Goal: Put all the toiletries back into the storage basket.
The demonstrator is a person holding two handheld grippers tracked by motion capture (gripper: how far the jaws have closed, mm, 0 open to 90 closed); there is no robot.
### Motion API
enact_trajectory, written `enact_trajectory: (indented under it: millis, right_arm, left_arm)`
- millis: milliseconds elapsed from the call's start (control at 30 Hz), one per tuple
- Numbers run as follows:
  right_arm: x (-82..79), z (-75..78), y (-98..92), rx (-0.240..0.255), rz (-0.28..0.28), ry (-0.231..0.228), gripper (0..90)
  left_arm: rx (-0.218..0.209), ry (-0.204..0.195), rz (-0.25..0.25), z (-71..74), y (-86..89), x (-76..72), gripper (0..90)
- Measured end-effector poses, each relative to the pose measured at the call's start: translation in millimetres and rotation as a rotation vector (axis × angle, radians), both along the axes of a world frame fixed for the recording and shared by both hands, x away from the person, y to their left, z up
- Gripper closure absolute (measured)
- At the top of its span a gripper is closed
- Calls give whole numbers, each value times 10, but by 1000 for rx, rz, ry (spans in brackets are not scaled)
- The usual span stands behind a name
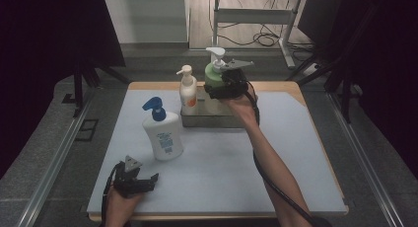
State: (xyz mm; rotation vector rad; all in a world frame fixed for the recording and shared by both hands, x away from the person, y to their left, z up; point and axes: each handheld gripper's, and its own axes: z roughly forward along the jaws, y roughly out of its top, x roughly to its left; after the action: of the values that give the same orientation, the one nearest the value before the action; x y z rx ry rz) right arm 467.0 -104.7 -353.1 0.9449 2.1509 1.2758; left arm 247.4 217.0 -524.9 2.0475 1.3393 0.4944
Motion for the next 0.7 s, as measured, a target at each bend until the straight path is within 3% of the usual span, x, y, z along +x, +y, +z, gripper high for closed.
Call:
enact_trajectory:
  millis: [700]
  right_arm:
    - [147, -363, 127, -47, 12, 70, 122]
  left_arm:
    - [1, 1, 0, 1, 0, 0, 120]
